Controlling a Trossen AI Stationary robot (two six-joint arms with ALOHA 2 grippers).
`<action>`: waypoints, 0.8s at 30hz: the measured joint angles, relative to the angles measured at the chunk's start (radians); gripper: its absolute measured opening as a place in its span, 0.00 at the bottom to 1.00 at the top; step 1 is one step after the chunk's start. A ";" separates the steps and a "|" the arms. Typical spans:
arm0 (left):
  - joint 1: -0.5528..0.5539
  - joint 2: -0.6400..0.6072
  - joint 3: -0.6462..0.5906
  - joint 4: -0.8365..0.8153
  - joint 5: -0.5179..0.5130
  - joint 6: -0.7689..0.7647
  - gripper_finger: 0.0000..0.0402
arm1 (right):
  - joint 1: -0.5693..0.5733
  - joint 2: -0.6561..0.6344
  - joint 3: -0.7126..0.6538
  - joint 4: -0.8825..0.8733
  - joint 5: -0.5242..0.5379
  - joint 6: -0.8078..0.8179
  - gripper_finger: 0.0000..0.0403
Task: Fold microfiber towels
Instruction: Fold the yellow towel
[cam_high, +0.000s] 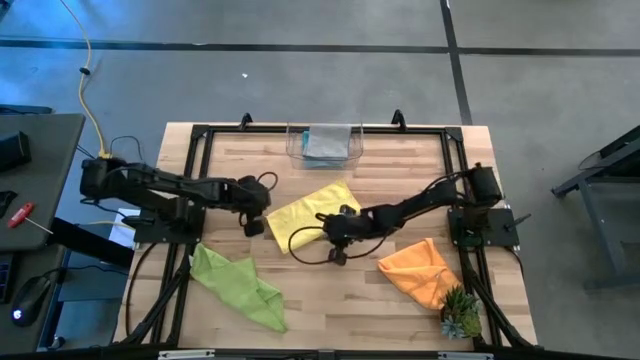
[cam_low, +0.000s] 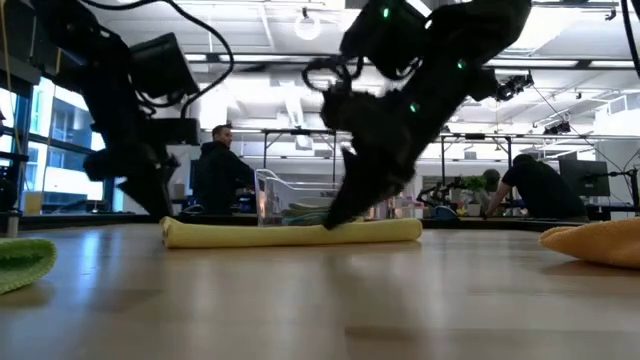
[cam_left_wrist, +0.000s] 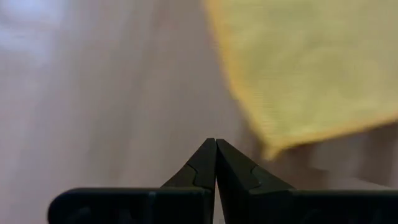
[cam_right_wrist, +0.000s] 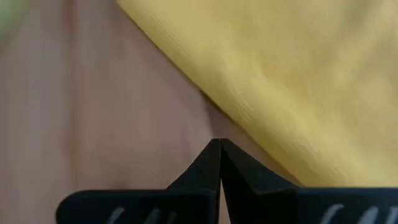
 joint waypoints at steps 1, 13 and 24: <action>-0.013 0.009 0.000 0.005 0.012 0.000 0.00 | -0.001 0.000 0.000 -0.025 0.012 0.003 0.00; -0.240 0.093 0.002 0.158 0.042 -0.124 0.00 | 0.040 -0.182 0.001 -0.460 0.154 -0.008 0.00; -0.418 0.257 0.016 0.527 0.062 -0.254 0.00 | 0.179 -0.293 0.001 -0.619 0.177 0.055 0.00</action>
